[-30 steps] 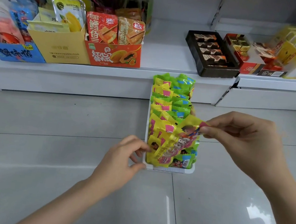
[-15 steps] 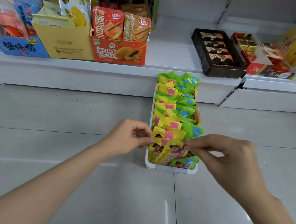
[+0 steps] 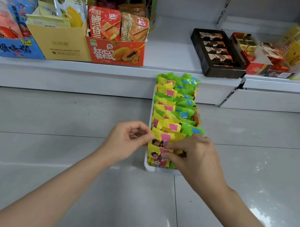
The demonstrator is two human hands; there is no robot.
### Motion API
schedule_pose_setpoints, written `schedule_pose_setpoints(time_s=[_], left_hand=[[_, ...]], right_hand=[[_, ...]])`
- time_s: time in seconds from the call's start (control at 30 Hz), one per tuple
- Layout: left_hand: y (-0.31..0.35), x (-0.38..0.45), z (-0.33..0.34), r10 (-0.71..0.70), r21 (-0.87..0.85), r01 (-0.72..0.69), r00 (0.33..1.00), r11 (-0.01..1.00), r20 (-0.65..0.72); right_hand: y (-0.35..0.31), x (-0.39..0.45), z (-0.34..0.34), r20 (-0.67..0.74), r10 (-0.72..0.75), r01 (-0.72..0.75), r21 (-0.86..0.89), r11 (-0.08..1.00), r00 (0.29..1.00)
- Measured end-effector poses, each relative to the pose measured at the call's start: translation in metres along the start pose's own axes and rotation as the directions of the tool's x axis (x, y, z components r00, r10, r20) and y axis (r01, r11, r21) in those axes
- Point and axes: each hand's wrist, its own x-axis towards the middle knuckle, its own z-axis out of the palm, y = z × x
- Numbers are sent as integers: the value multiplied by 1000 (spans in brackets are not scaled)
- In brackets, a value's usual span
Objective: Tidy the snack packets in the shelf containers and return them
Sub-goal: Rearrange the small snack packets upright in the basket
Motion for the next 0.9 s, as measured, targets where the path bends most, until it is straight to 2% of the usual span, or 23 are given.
schedule_pose_setpoints(time_s=[0.07, 0.13, 0.23, 0.3, 0.33, 0.4, 0.5, 0.6, 0.67, 0.73, 0.8, 0.87, 0.9], left_hand=[[21, 4, -4, 25, -96, -31, 998, 995, -64], [49, 9, -10, 63, -199, -71, 997, 977, -46], [87, 18, -9, 138, -222, -137, 990, 965, -9], [103, 25, -5, 151, -217, -165, 985, 962, -79], [109, 28, -3, 132, -236, -159, 983, 959, -125], [113, 31, 2, 81, -278, -127, 982, 952, -172], [104, 23, 11, 56, -196, -88, 985, 977, -163], [93, 2, 16, 95, -62, -101, 991, 993, -91], [91, -11, 21, 37, -110, -33, 999, 993, 34], [93, -17, 30, -49, -256, 84, 989, 963, 140], [98, -17, 35, -87, -365, 142, 983, 920, 163], [100, -13, 32, -120, -435, 158, 986, 887, 113], [99, -12, 29, -142, -459, 168, 986, 872, 92]], right_hand=[[3, 1, -13, -51, 165, -152, 194, 969, 985], [7, 6, -22, -116, 262, -214, 318, 923, 958], [4, 14, -29, 1, 280, -243, 498, 832, 960], [-4, 18, -25, 75, 243, -236, 618, 750, 967], [-10, 19, -23, 96, 243, -239, 701, 672, 965], [-19, 22, -23, 108, 316, -265, 817, 512, 943], [-21, 28, -30, 73, 471, -305, 845, 440, 879], [-18, 32, -39, -11, 562, -302, 834, 461, 827], [-20, 32, -41, -91, 552, -273, 796, 541, 829], [-27, 30, -38, -130, 437, -236, 689, 685, 890], [-36, 28, -32, -91, 279, -181, 566, 804, 956], [-40, 26, -28, -41, 196, -144, 535, 832, 980], [-40, 26, -29, -11, 211, -166, 577, 800, 977]])
